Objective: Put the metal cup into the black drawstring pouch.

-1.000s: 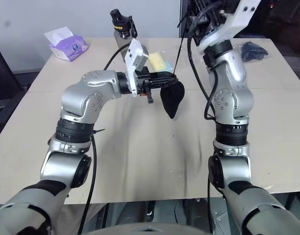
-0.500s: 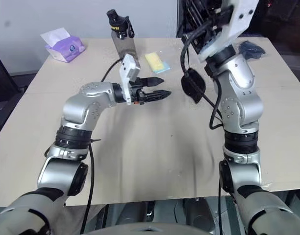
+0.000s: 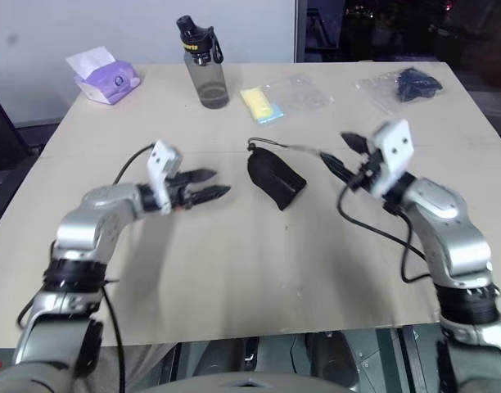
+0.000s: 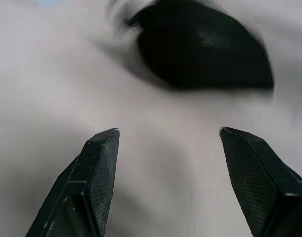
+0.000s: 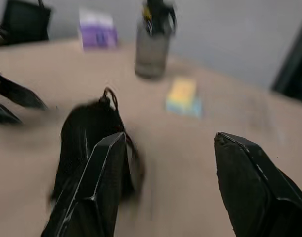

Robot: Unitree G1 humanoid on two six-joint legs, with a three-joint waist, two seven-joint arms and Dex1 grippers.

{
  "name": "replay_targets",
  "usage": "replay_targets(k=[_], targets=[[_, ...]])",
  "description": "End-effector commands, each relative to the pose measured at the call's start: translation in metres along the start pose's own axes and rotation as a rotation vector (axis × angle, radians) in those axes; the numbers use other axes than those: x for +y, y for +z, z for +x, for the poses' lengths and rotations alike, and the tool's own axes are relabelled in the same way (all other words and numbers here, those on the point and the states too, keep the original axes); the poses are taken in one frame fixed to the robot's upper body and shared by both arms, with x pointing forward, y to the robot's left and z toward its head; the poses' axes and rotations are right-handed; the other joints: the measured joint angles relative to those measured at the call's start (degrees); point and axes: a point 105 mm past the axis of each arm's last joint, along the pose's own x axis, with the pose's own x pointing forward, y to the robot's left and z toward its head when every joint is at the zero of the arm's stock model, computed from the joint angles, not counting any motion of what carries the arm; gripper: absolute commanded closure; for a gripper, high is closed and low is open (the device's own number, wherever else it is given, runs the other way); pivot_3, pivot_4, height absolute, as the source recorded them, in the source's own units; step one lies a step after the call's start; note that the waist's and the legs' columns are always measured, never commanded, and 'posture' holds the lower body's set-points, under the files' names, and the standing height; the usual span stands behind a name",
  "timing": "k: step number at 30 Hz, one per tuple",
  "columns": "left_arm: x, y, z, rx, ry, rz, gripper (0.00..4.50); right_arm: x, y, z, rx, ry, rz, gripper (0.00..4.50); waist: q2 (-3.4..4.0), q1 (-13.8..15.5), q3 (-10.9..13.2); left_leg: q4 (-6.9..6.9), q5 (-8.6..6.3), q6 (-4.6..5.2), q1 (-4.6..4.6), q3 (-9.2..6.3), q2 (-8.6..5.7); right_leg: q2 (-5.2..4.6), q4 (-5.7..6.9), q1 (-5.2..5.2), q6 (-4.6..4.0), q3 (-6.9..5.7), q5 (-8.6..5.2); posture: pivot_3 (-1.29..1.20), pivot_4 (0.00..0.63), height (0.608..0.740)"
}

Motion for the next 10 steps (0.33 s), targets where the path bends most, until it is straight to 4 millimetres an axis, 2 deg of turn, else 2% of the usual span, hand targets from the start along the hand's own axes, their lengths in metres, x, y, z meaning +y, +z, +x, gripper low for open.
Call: replay_targets(k=[1,3,5,8,10], targets=[[-0.001,0.003,-0.017,-0.052,0.04,0.057,1.15,-0.007,-0.012,-0.025,-0.006,0.052,0.004,1.55,-0.02,0.1,0.0,0.0,0.0,0.0,0.0,0.0,0.0,0.0,0.0,0.0,0.0,0.0,0.0,0.0,0.15,0.74],[-0.005,-0.007,-0.021,-0.064,0.076,0.067,1.15,-0.003,-0.041,-0.041,0.061,0.121,0.04,1.55,-0.02,0.2,0.0,0.0,0.0,0.0,0.07,0.0,0.01,0.01,-0.02,0.09,-0.06,0.0,-0.04,0.0,0.15,0.74],[-0.009,-0.013,-0.023,-0.075,0.105,0.077,1.15,0.001,-0.06,-0.052,0.098,0.172,0.055,1.55,-0.02,0.6,0.0,0.01,0.0,0.0,0.13,0.03,0.01,0.0,-0.04,0.15,-0.1,0.02,-0.06,0.0,0.15,0.74],[-0.023,-0.019,-0.024,-0.1,0.116,0.072,1.15,-0.001,-0.081,-0.069,0.103,0.201,0.06,1.55,-0.02,1.0,0.0,0.01,0.0,0.0,0.21,0.11,0.02,0.0,-0.05,0.2,-0.04,0.09,-0.03,0.0,0.15,0.74],[-0.03,-0.019,-0.025,-0.117,0.126,0.079,1.15,-0.008,-0.083,-0.071,0.058,0.174,0.077,1.55,-0.02,0.9,0.0,-0.01,-0.01,0.0,0.47,0.16,0.04,0.01,-0.13,0.46,-0.07,0.13,-0.04,0.0,0.15,0.74]])
